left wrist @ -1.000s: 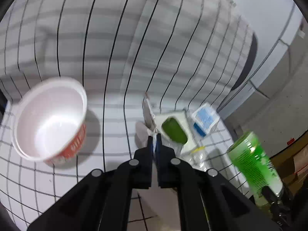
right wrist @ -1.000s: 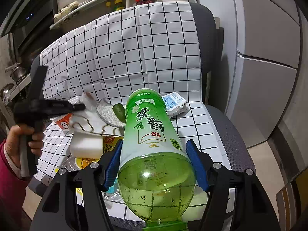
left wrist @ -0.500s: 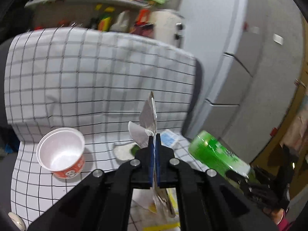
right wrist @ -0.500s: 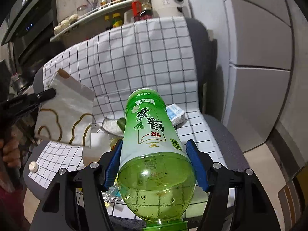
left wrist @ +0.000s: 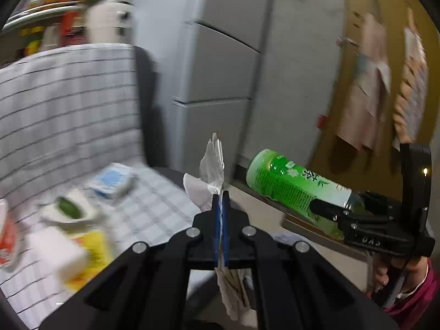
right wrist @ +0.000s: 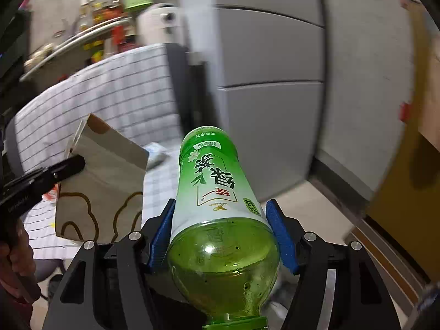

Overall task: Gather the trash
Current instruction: 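Carry bottle and wrapper over the trash bin and open both grippers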

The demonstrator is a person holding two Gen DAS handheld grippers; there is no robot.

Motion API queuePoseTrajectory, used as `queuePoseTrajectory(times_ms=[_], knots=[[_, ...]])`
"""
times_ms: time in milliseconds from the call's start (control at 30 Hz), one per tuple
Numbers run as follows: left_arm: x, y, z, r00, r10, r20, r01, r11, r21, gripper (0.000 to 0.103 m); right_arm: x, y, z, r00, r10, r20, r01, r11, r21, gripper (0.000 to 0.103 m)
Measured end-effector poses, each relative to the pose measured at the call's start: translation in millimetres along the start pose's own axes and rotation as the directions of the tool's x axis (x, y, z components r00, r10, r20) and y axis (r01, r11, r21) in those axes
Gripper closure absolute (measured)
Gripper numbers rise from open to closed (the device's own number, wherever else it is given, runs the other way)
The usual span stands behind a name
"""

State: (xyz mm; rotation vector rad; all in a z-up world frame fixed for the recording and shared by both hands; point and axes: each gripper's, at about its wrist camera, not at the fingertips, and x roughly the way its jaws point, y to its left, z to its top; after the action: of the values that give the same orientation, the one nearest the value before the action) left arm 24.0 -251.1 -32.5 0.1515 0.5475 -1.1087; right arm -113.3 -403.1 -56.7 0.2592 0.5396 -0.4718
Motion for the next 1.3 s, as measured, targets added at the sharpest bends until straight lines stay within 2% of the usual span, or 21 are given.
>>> queuePoseTrajectory(times_ms=[167,333,533,733,800,833,867,900,1033,1200,1300], knots=[[44.0,-48.9,-11.3,0.990,-0.122,-0.072,0.125,0.991,0.048,0.103,-15.9,-56.2,-28.2,0.994,-0.106,-0.038,0.109,0.991,0.084,0.037],[88.5,-90.6,-23.9,0.962,-0.219,-0.162,0.231,0.971,0.064,0.103,-18.0,-104.3,-58.8,0.981,-0.172,-0.086,0.184,0.971,0.154,0.037],[142.7,-126.0,-39.2,0.930,-0.260,-0.260,0.290,0.953,0.086,0.103,-1.3,-151.9,-93.3,0.964,-0.197,-0.179,0.239,0.937,0.255,0.037],[190.3,-145.8,-52.9,0.900,-0.258,-0.350,0.311,0.945,0.104,0.103,19.0,-179.7,-110.5,0.952,-0.193,-0.239,0.266,0.908,0.324,0.035],[200.5,-145.2,-54.6,0.893,-0.248,-0.374,0.304,0.948,0.098,0.092,24.1,-184.5,-113.1,0.952,-0.187,-0.243,0.264,0.902,0.341,0.030],[204.6,-143.9,-55.4,0.891,-0.241,-0.384,0.298,0.950,0.095,0.069,26.5,-185.9,-113.2,0.950,-0.191,-0.246,0.270,0.900,0.343,0.027],[207.3,-142.6,-55.3,0.895,-0.227,-0.383,0.282,0.955,0.094,0.058,26.4,-187.6,-114.5,0.949,-0.195,-0.246,0.274,0.898,0.344,0.026],[207.0,-138.3,-54.6,0.902,-0.221,-0.370,0.270,0.959,0.087,0.051,27.7,-187.6,-113.7,0.948,-0.200,-0.249,0.280,0.897,0.343,0.026],[198.3,-120.4,-51.6,0.912,-0.204,-0.355,0.243,0.968,0.066,0.051,26.2,-183.8,-109.0,0.949,-0.203,-0.240,0.278,0.900,0.336,0.026],[162.1,-88.5,-45.1,0.950,-0.117,-0.291,0.145,0.987,0.077,0.051,19.1,-169.3,-89.0,0.962,-0.199,-0.187,0.251,0.915,0.316,0.026],[130.6,-63.0,-44.3,0.966,-0.057,-0.254,0.074,0.995,0.060,0.051,13.1,-149.5,-72.9,0.975,-0.171,-0.142,0.206,0.935,0.288,0.026]])
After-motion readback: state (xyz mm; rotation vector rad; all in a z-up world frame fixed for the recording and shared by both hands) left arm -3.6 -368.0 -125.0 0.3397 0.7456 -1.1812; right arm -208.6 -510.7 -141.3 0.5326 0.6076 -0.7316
